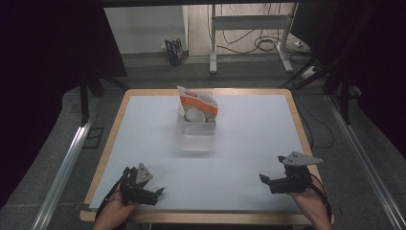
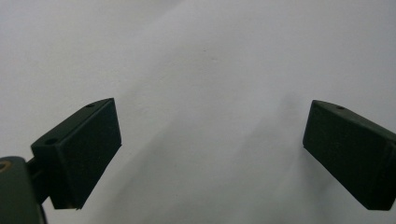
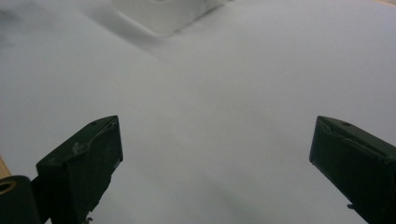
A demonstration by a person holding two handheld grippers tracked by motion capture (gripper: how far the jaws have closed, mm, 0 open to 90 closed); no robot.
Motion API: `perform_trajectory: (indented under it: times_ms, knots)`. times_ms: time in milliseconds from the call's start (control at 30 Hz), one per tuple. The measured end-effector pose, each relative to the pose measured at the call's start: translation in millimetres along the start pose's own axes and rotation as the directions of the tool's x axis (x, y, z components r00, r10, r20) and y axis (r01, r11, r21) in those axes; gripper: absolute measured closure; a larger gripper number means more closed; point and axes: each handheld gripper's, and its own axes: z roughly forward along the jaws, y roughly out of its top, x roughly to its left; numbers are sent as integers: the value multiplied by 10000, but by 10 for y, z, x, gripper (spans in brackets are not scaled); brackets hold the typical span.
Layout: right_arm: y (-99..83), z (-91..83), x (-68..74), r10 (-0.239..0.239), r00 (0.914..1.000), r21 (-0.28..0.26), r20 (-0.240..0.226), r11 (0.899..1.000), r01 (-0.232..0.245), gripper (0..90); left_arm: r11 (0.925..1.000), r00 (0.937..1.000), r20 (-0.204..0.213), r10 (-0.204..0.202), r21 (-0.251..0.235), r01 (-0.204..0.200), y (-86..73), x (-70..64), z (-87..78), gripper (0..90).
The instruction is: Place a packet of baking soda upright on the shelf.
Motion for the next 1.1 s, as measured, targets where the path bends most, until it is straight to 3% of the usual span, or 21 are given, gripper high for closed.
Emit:
perform_trajectory:
  times_ms: [533,900,1100]
  knots:
    - [-244,-94,-105,621,9972,339,425,9974,-635,32,10000,10000,-10,30,15,-30,1,-2,2,44]
    - [-363,-4,-192,588,9963,1154,631,9911,-658,29,10000,10000,-9,46,6,-46,1,-2,1,44]
    - [-360,-1,-209,622,9962,1075,603,9918,-684,11,10000,10000,-12,54,23,-54,8,-5,4,44]
